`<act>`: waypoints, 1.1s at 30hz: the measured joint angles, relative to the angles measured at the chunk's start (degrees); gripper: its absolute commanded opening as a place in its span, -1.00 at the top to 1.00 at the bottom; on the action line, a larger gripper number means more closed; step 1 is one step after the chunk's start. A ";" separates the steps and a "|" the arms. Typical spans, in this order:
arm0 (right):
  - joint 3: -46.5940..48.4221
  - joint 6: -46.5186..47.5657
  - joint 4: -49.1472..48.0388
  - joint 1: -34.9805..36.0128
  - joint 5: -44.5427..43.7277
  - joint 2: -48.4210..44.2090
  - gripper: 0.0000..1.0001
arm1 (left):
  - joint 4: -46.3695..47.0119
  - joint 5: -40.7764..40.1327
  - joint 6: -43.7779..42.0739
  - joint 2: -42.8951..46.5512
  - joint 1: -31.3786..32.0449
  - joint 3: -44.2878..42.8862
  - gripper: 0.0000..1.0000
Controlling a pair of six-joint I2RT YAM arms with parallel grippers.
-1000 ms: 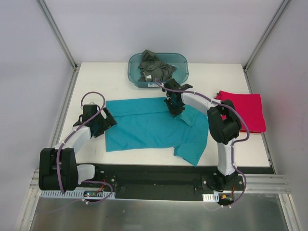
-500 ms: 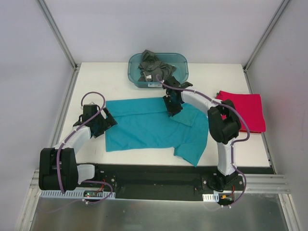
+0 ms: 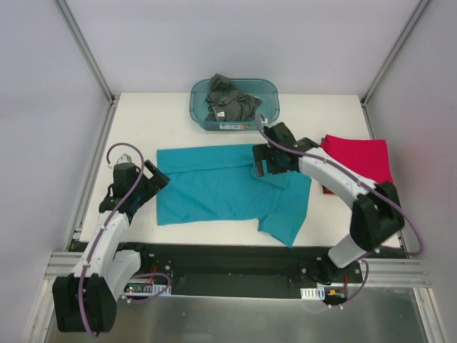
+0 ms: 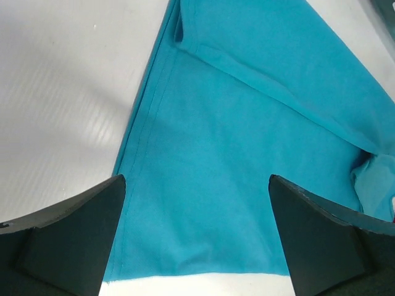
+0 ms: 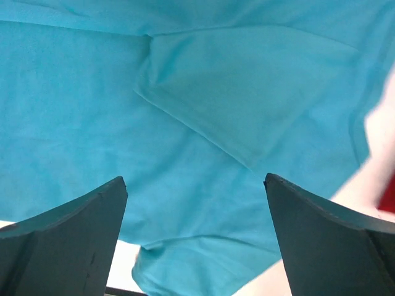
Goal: Fold and stack the t-shirts
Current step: Fold the flattened tshirt in 1/3 of the way, then grap the side of the flattened tshirt closest away from the robot with both arms
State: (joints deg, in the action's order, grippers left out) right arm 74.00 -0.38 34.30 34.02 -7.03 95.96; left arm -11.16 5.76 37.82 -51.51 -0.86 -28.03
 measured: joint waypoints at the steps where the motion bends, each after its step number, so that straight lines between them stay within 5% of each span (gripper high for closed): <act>1: -2.71 -0.98 -0.98 0.00 -1.49 -3.96 -0.92 | -0.63 -0.02 0.81 1.99 0.00 0.79 -0.98; 5: -12.92 -3.98 -4.87 -0.09 -5.38 -16.04 -0.92 | -4.17 -0.02 4.33 8.59 0.00 5.18 -0.93; 11: -22.62 -6.08 -7.04 -0.42 -6.71 -19.54 -0.92 | -13.57 0.07 8.72 12.76 0.00 10.25 -0.66; 22: -24.20 -6.45 -8.87 -1.73 -6.82 -20.44 -0.92 | -20.85 -0.83 14.32 13.62 0.17 9.46 -0.32; 33: -24.20 -6.36 -11.02 -6.32 -1.77 -18.45 -0.92 | -32.50 -6.64 20.13 9.01 9.01 3.89 -0.04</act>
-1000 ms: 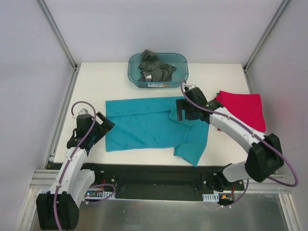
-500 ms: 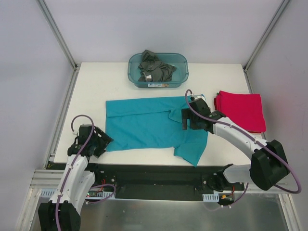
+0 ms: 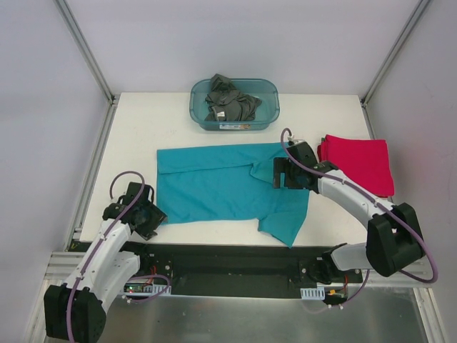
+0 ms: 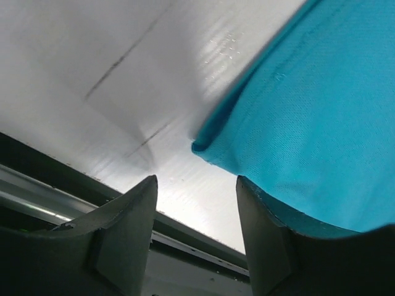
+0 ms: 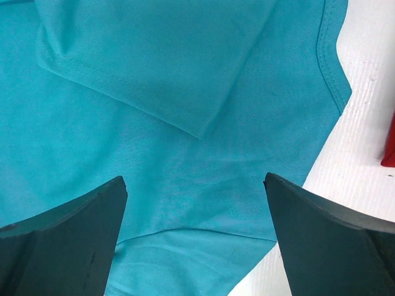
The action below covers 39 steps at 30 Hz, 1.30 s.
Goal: Fold and stack the t-shirts
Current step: Grap the side of the flattened tshirt closest away from the robot with both arms
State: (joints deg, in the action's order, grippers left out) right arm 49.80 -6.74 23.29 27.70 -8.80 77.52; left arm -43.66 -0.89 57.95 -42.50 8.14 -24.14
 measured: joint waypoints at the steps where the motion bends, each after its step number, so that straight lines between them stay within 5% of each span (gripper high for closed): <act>1: 0.00 0.00 -0.13 -0.24 0.31 0.31 -0.92 | -0.44 -0.50 0.42 -0.39 0.11 0.00 -0.03; 6: 0.00 0.02 -0.85 -1.01 1.64 0.83 -0.92 | -0.72 -3.56 1.73 -0.92 0.13 0.00 0.02; 12: -0.02 0.07 -1.22 -1.25 2.23 0.83 -0.92 | 1.29 -3.43 1.53 -5.31 0.13 0.02 0.32; 24: -1.05 0.33 -1.64 -1.49 2.73 0.83 -0.92 | 4.61 -2.80 1.16 -8.04 0.15 0.20 0.39; 27: -1.29 0.81 -1.90 -1.49 3.37 0.81 -0.92 | 5.92 -2.91 0.81 -9.31 0.15 0.00 0.52; 30: -2.03 1.11 -2.27 -1.49 4.09 0.79 -0.92 | 7.93 -3.45 0.00 -10.56 0.15 -0.24 1.00; 39: -4.76 3.45 -3.34 -0.98 9.75 -4.46 -0.92 | 12.68 -6.38 -3.58 -12.70 0.15 -0.79 1.00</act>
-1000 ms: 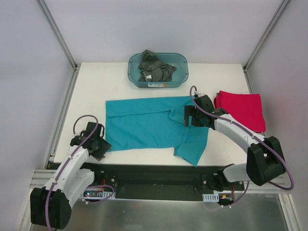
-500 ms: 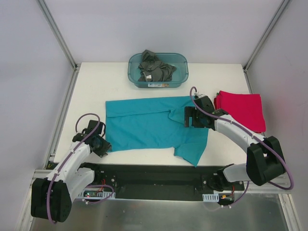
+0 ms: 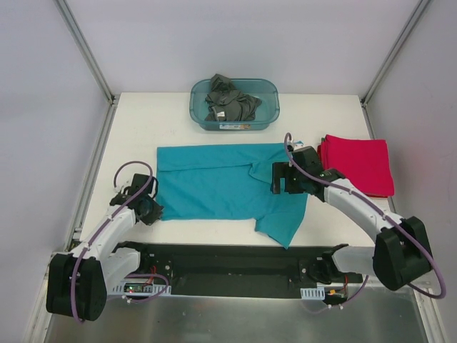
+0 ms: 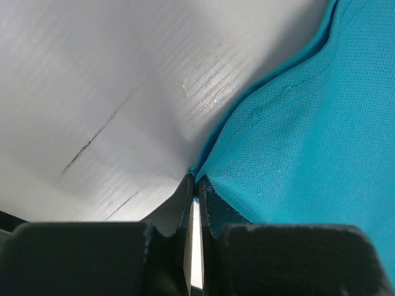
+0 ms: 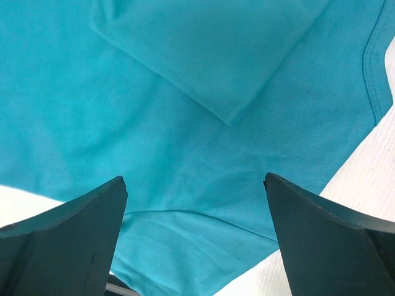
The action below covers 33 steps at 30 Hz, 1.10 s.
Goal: Fold and stack the t-shirts
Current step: Grap the side of the flattened tshirt closest away from the robot with both arms
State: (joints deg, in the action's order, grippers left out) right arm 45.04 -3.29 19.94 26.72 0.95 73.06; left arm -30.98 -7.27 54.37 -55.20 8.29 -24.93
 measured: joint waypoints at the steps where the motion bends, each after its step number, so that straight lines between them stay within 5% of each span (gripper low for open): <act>1: 0.00 0.24 0.11 0.35 -0.02 -0.94 -0.92 | 0.09 -0.37 -0.33 0.13 0.00 0.00 1.00; 6: -0.79 0.96 2.73 7.39 -1.66 -6.05 -0.95 | 0.15 -2.71 -2.54 3.76 -0.04 0.00 1.00; 11: -2.45 1.05 9.86 22.67 -5.07 -9.70 -0.98 | 0.26 -5.18 -3.93 8.17 -0.31 0.02 1.00; 17: -2.45 0.50 16.92 38.84 -6.58 -9.84 -0.61 | 0.31 -6.84 -5.07 9.22 -0.55 0.04 1.00; 24: -3.87 -1.25 19.34 42.01 -6.71 -3.28 -0.21 | 0.33 -7.39 -5.35 9.44 -0.90 0.55 1.00; 33: -5.20 -1.38 17.05 42.01 -6.19 2.36 -0.10 | 0.52 -8.31 -5.31 10.43 -0.90 0.55 1.00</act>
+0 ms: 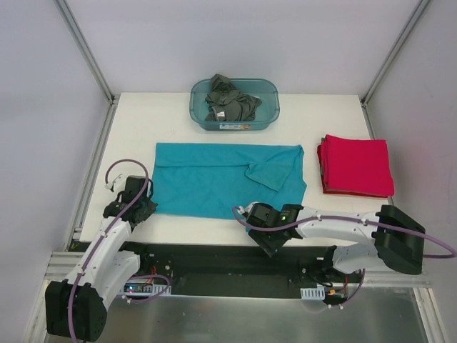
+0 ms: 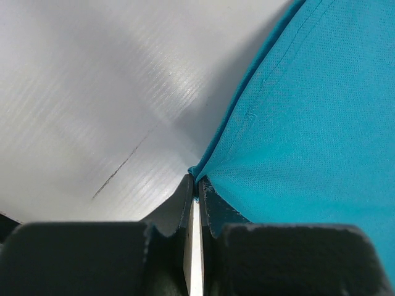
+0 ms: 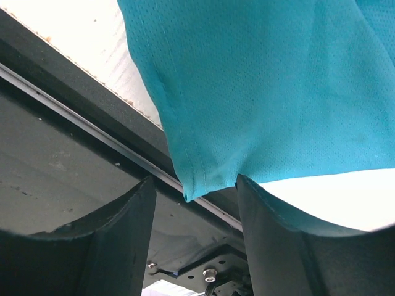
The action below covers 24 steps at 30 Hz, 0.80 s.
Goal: Fold and stack the t-shirts
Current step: Grap the side of the flattened tshirt closest away from the robot with both arms
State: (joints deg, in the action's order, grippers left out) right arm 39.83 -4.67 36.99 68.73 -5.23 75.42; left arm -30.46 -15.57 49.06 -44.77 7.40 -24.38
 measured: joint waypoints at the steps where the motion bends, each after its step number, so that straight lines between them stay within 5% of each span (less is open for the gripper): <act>1: 0.00 0.04 -0.31 0.00 0.00 0.22 -0.08 | 0.02 -0.02 0.00 0.00 0.00 0.00 1.00; 7: 0.09 0.24 -0.81 0.00 -1.05 2.51 0.18 | 0.17 -0.11 0.02 -0.13 0.00 0.00 1.00; 15: 0.48 0.31 -0.55 0.00 -2.03 3.63 0.84 | 0.22 -1.75 0.04 -0.15 -0.39 0.00 1.00; 24: 1.11 0.87 1.46 0.22 5.57 -3.48 0.99 | -0.85 -5.44 2.43 5.11 -0.76 0.96 1.00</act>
State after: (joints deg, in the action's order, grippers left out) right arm 40.95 -3.79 38.46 68.95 0.34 71.94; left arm -31.31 -21.02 51.48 -39.66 6.63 -23.42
